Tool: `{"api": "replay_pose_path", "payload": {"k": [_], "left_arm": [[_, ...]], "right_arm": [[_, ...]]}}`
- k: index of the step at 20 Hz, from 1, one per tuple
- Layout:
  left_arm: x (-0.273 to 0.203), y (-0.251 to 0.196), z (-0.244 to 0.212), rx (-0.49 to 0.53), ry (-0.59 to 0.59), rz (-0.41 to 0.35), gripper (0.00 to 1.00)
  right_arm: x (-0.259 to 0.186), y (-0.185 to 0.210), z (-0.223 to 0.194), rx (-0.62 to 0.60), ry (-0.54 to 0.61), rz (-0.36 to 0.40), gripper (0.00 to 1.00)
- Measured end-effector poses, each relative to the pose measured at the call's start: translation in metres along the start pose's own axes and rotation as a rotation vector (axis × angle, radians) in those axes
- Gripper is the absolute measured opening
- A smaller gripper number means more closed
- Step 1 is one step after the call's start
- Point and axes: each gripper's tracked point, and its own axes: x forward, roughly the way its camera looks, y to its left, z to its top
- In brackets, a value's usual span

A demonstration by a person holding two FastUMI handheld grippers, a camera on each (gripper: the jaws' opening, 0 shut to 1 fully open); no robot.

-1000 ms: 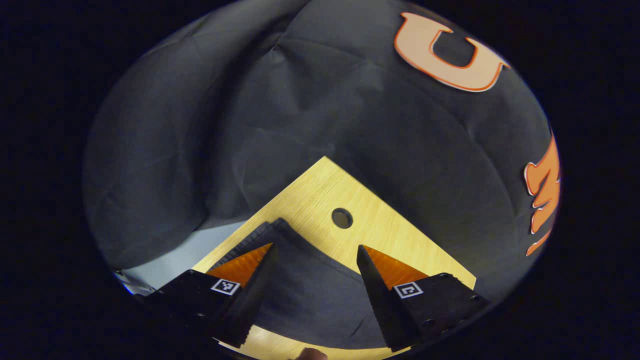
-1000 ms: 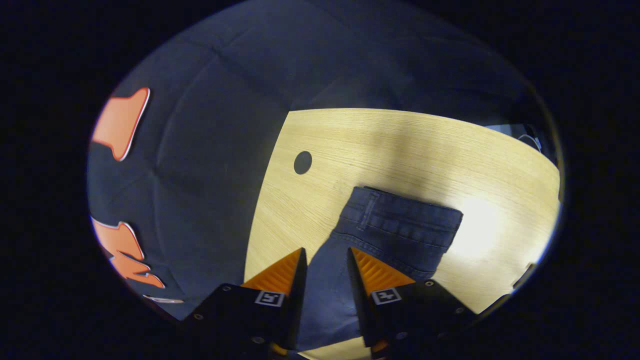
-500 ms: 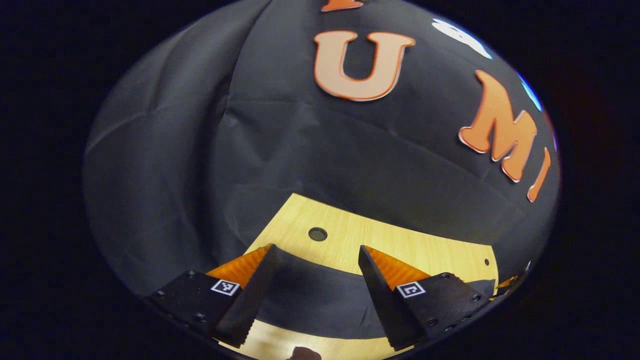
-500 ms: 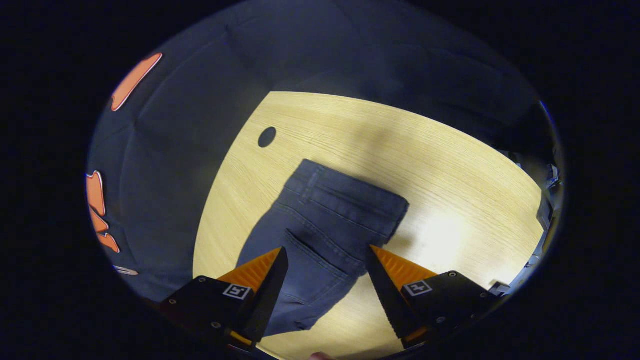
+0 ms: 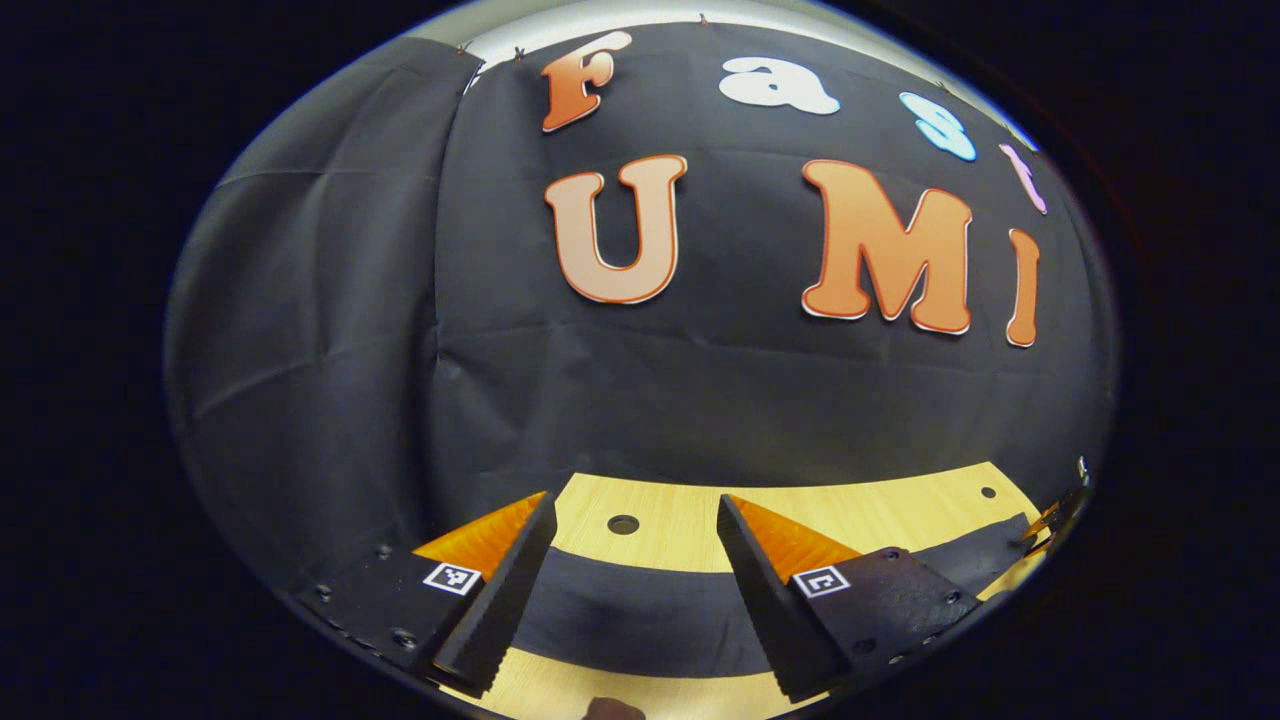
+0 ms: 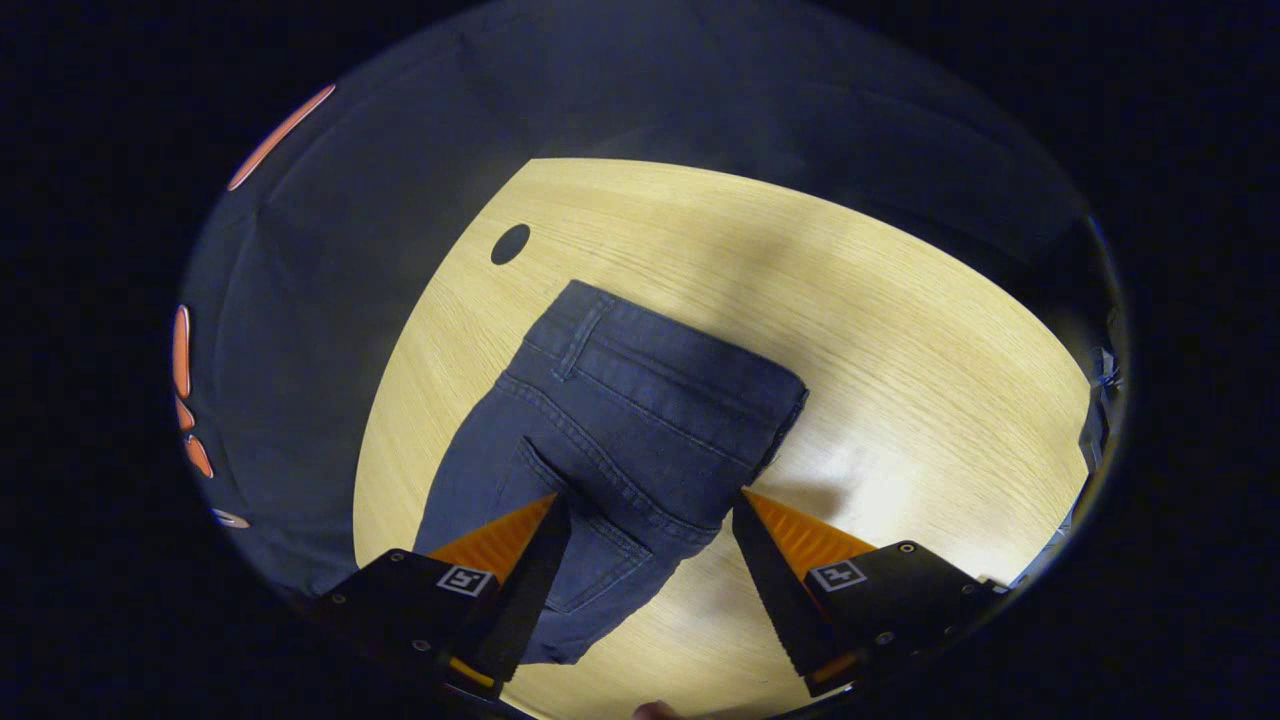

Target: Grasp the waist and the cuffs of the jeans and fold them to make the two legs overlap; first hold the waist and fold one-third of the jeans toward the cuffs, then hold the cuffs and fold the remaining one-third in the same direction to finish folding.

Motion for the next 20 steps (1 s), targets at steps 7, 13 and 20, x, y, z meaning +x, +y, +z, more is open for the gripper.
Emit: {"api": "replay_pose_path", "payload": {"k": [7,13,20], "left_arm": [[-0.064,-0.038,0.018,0.010,-0.119,0.019,0.97],[-0.099,-0.064,0.003,0.040,-0.111,0.033,0.95],[-0.142,-0.100,-0.011,0.095,-0.162,0.057,0.96]], "right_arm": [[0.009,-0.004,0.003,-0.051,-0.041,-0.015,0.97],[0.018,-0.004,0.003,-0.078,-0.070,-0.009,0.38],[0.002,0.007,0.009,-0.127,-0.164,0.017,0.27]]}}
